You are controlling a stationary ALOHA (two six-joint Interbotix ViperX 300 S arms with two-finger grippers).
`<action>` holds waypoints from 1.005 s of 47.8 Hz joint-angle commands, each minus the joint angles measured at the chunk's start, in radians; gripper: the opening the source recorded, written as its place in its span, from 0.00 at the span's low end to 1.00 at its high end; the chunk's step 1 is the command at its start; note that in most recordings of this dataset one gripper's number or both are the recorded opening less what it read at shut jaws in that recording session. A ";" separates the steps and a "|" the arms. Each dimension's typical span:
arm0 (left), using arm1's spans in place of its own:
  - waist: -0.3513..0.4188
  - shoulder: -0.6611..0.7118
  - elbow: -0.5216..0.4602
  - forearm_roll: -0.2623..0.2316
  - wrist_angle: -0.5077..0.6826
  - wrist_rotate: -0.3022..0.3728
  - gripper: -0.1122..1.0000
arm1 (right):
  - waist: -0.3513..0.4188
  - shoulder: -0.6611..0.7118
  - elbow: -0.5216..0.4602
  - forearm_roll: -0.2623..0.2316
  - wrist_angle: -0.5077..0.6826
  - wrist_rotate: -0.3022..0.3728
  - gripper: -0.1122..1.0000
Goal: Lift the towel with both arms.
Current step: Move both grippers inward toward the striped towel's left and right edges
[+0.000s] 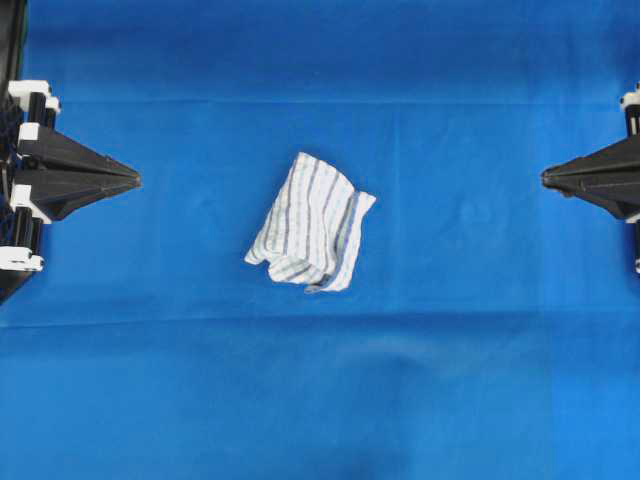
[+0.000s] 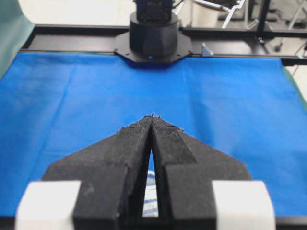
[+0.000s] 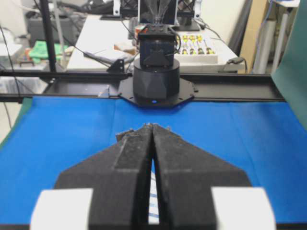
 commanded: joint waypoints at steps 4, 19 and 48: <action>-0.011 0.020 -0.046 -0.023 0.052 -0.009 0.10 | 0.000 0.025 -0.051 0.008 0.020 0.014 0.10; -0.026 0.167 -0.051 -0.023 0.063 -0.012 0.10 | 0.012 0.202 -0.149 0.008 0.144 0.060 0.10; -0.037 0.569 -0.109 -0.026 0.029 -0.015 0.90 | 0.040 0.735 -0.348 0.002 0.175 0.091 0.67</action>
